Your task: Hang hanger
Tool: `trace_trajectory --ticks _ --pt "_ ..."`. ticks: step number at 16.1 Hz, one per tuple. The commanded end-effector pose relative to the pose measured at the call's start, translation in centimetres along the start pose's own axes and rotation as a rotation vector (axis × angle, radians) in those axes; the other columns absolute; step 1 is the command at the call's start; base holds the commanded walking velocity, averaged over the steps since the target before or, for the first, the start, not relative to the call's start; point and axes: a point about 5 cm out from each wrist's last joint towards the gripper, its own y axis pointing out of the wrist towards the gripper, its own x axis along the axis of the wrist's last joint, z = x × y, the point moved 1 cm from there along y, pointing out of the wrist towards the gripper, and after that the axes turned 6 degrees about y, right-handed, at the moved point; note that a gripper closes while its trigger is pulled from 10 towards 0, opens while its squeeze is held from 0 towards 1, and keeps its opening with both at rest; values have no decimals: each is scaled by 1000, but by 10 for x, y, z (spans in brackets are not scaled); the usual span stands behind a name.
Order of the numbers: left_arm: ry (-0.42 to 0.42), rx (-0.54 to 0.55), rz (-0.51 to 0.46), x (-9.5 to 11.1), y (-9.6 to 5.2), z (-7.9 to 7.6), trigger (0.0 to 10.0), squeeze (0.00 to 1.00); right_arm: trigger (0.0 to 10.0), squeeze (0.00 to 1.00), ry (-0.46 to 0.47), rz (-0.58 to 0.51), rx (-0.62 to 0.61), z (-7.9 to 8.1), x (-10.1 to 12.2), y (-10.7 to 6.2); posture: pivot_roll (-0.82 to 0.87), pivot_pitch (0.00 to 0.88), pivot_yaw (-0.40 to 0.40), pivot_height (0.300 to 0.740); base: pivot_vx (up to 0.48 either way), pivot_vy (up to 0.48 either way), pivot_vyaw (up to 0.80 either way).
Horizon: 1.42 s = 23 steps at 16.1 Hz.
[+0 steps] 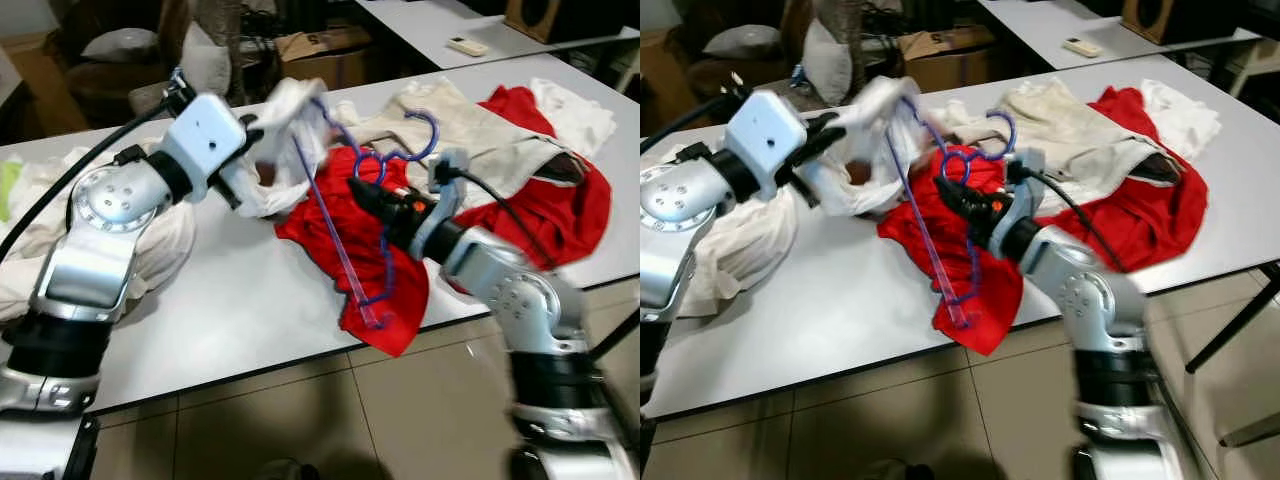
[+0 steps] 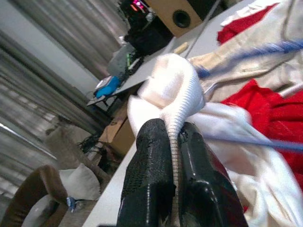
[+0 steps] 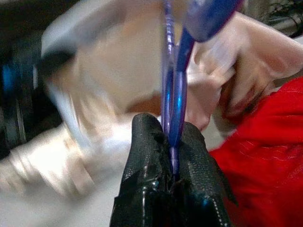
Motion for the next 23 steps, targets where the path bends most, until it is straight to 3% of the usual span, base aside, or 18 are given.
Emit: trace_trajectory --ticks 1,3,5,7,8,9,11,13,14,17,19,20,21,22,23 --pt "5 41 13 1 1 10 1176 0 10000 0 -33 88 7 3 -21 2 -32 0 96 740 0 0 0" --pt "-4 93 23 0 4 18 863 0 10000 0 -25 118 39 10 -32 1 -35 0 101 740 0 0 0" --pt "-9 131 -11 8 8 27 1529 0 10000 0 -94 168 30 13 -39 -1 -36 0 104 740 0 0 0" --pt "28 60 -44 15 13 21 2667 0 10000 0 -121 94 91 25 -31 2 -37 0 108 740 0 0 0" --pt "29 -14 -34 13 16 10 3843 0 10000 0 -80 -6 147 37 -16 2 -38 0 111 740 0 0 0" --pt "36 -60 2 6 16 1 7451 0 10000 0 -56 -39 130 37 -11 2 -40 0 113 740 0 0 0" --pt "56 -82 84 -11 13 -9 10000 0 10000 0 -38 -53 97 33 -9 1 -42 0 116 740 0 0 0" --pt "-12 -89 98 -18 11 -14 10000 0 10000 0 -26 -43 100 33 -12 1 -42 0 118 740 0 0 0" --pt "-57 -88 92 -19 9 -16 10000 1000 10000 0 -19 -24 92 32 -18 2 -41 0 117 740 0 0 0" --pt "-124 -66 103 -19 2 -18 10000 1000 10000 0 -8 -14 80 32 -20 3 -37 0 115 740 0 0 0" --pt "-138 -44 167 -30 -6 -27 10000 1000 10000 0 -6 -19 86 32 -19 3 -35 0 115 740 0 0 0" --pt "-186 -36 195 -35 -7 -39 10000 682 10000 0 -5 -22 90 33 -18 3 -35 0 114 740 0 0 0" --pt "-274 -26 206 -38 -6 -52 10000 0 10000 0 -5 -25 94 34 -17 4 -35 0 114 740 0 0 0" --pt "-297 -23 210 -38 -6 -56 10000 0 10000 0 -5 -25 95 34 -17 4 -35 0 114 740 0 0 0" --pt "-371 3 219 -39 -5 -65 10000 0 10000 0 -4 -27 97 35 -17 5 -37 0 114 740 0 0 0"
